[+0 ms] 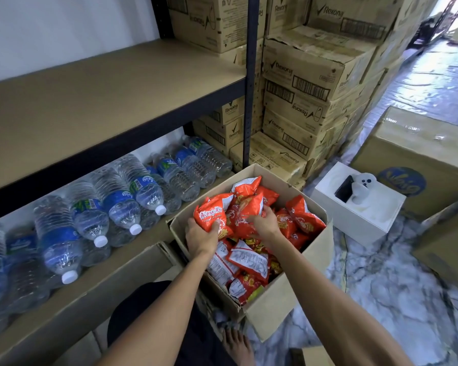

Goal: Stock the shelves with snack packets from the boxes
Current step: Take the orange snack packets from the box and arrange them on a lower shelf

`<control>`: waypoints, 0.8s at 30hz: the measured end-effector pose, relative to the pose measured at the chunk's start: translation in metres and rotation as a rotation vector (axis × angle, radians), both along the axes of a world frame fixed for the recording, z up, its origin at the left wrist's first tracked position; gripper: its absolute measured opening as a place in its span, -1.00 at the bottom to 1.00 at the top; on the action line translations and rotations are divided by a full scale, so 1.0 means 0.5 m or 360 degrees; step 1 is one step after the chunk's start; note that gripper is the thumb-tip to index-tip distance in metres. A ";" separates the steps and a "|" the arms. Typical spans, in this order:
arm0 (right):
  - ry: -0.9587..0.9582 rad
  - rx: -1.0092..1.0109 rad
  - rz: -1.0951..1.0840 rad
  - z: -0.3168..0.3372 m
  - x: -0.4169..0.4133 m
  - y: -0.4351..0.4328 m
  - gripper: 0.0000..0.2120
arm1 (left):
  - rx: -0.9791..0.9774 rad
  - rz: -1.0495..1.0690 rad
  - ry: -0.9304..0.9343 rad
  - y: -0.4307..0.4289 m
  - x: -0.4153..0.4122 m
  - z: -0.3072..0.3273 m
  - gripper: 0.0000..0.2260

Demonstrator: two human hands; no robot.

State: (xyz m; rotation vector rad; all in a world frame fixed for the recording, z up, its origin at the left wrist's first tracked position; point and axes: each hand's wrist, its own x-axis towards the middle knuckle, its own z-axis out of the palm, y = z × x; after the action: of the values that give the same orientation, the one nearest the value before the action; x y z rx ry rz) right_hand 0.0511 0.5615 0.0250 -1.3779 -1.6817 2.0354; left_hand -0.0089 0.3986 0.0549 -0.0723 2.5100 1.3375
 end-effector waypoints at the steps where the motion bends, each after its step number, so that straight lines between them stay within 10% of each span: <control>1: 0.0040 -0.0100 0.0049 -0.004 0.015 -0.006 -0.51 | 0.0002 -0.0008 -0.0020 -0.001 0.001 0.000 -0.53; 8: 0.0173 -0.0227 0.0262 -0.022 0.058 -0.041 -0.55 | 0.0034 -0.0334 -0.0264 -0.009 0.013 -0.004 -0.44; 14: -0.0012 -0.0019 0.0493 0.019 0.080 -0.029 -0.19 | 0.0067 -0.0269 -0.0174 -0.018 0.019 0.025 -0.43; 24: -0.0073 0.0461 0.0448 0.089 0.127 0.003 -0.46 | 0.0233 -0.0218 -0.0008 -0.043 0.033 0.081 -0.58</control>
State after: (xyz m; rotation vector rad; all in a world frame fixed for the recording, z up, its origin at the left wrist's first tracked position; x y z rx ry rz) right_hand 0.1149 0.5631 0.0695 -1.1556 -2.1944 1.8008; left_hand 0.0075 0.3771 0.0953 0.1251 2.3573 1.4567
